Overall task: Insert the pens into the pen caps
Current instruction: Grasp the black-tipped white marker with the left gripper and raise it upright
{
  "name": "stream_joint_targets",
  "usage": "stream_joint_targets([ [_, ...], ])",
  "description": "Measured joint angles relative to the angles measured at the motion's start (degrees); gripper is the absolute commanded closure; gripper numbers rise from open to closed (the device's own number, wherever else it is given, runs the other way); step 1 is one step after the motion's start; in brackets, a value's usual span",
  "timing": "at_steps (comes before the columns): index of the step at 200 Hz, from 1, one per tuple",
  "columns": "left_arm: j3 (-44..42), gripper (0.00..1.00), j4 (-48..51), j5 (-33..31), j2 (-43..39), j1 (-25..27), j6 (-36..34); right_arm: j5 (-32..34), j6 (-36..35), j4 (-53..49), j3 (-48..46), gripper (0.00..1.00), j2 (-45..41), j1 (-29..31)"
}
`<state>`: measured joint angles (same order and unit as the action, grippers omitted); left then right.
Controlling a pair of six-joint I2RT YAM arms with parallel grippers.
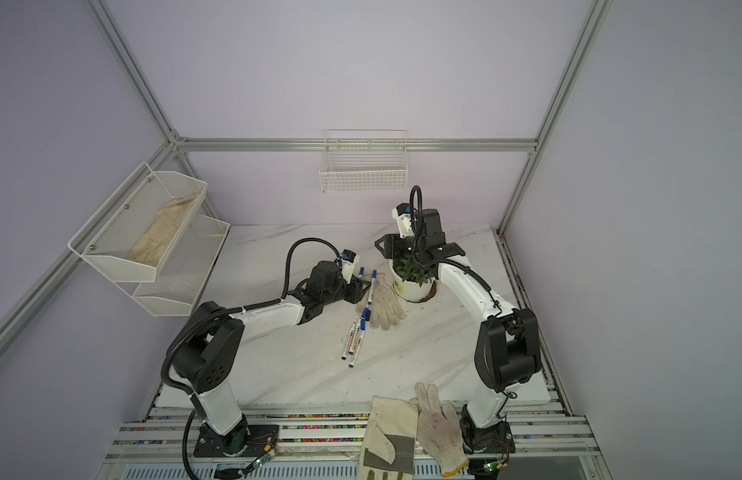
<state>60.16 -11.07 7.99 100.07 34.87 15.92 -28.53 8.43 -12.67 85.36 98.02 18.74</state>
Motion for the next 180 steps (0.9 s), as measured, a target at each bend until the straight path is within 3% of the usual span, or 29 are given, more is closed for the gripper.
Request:
stream_joint_targets([
  [70,-13.51,0.54,13.31,-6.99,-7.23,5.99,-4.57,0.42,-0.02,0.00,0.00,0.45,0.00,0.00],
  [151,-14.05,0.57,15.89,-8.52,-5.99,7.34,-4.55,0.42,-0.11,0.00,-0.02,0.45,0.00,0.00],
  [180,-13.92,0.67,16.98,-9.16,-5.14,7.87,-4.57,0.44,-0.15,0.00,-0.02,0.45,0.00,0.00],
])
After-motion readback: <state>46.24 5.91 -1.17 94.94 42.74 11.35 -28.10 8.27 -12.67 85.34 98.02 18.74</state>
